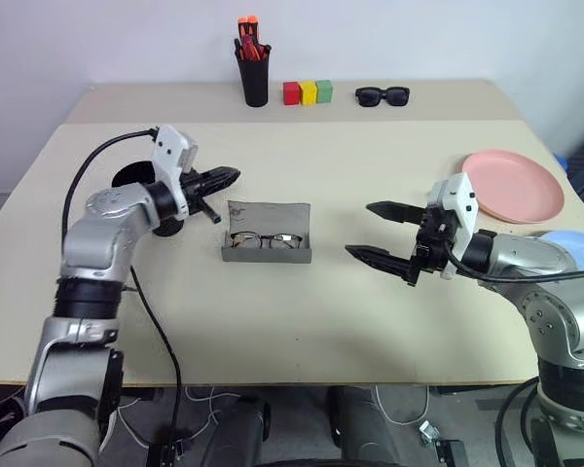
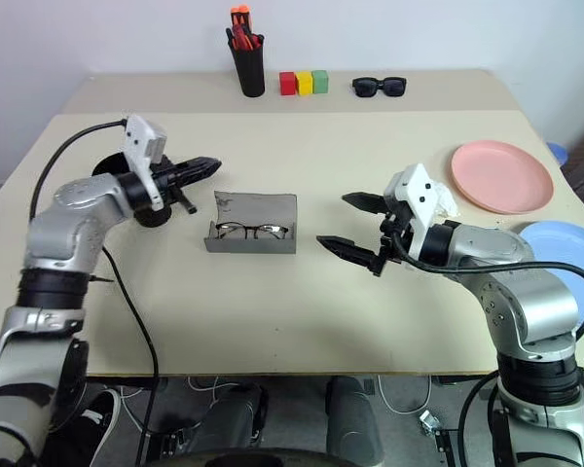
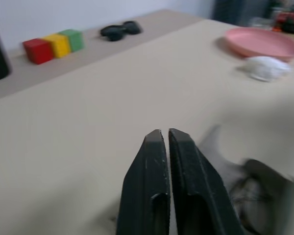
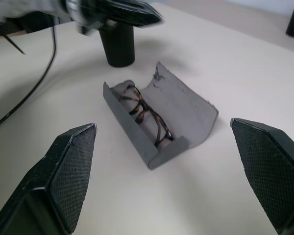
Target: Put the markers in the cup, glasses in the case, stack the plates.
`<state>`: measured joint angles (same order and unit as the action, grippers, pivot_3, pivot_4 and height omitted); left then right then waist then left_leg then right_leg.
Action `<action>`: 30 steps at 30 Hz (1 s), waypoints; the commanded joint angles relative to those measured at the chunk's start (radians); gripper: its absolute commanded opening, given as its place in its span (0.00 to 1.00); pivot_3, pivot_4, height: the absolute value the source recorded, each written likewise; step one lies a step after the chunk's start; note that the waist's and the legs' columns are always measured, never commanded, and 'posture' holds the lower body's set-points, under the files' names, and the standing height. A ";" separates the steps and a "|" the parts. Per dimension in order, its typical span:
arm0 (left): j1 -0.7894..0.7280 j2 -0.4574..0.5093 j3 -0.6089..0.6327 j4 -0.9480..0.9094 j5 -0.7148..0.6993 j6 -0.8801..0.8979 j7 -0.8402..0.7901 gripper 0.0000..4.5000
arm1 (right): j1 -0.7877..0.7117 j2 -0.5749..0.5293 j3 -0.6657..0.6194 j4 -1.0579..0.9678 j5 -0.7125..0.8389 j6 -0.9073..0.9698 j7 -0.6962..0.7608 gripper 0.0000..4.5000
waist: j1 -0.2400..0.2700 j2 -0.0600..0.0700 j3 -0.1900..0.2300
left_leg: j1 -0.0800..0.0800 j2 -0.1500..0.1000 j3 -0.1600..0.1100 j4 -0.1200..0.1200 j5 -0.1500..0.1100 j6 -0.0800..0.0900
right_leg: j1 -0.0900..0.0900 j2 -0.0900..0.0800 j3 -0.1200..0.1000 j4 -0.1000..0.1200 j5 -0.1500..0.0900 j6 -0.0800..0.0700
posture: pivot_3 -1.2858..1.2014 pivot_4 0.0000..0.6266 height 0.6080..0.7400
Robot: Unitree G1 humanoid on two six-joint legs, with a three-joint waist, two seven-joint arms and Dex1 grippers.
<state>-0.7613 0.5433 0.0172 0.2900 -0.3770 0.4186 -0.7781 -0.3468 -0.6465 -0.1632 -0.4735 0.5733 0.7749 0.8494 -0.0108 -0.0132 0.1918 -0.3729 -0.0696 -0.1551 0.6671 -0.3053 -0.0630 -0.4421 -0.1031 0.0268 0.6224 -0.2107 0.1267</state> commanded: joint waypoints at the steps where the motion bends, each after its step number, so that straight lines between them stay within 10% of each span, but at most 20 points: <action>1: -0.089 -0.055 -0.013 0.097 0.075 -0.054 0.084 0.02 | -0.013 0.010 0.007 -0.019 0.009 -0.032 -0.028 1.00 | 0.002 0.000 0.000 | 0.000 0.000 0.000 0.000 0.000 -0.001 | 0.000 0.000 0.000 0.000 0.000 0.000 | 0.52 0.24 1.00; 11: -0.217 -0.191 -0.001 0.233 0.058 0.279 0.134 0.02 | -0.049 0.032 0.047 0.011 0.010 -0.057 -0.072 1.00 | -0.007 0.000 0.000 | 0.000 0.000 0.000 0.000 0.001 -0.002 | 0.000 0.000 0.000 0.000 0.000 0.001 | 0.52 0.24 1.00; 30: -0.183 -0.093 -0.056 0.059 0.034 0.631 0.026 0.02 | -0.085 0.039 0.096 0.048 -0.011 -0.091 -0.102 1.00 | -0.007 0.000 0.000 | 0.000 0.000 -0.001 0.000 0.002 -0.003 | 0.000 0.000 0.000 0.001 0.000 0.001 | 0.52 0.24 1.00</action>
<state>-0.9517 0.4346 -0.0439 0.3891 -0.3249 1.0324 -0.7348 -0.4137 -0.6064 -0.0603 -0.4174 0.5623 0.7085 0.7482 -0.0177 -0.0135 0.1917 -0.3727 -0.0700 -0.1557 0.6670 -0.3036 -0.0658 -0.4422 -0.1030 0.0268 0.6229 -0.2105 0.1273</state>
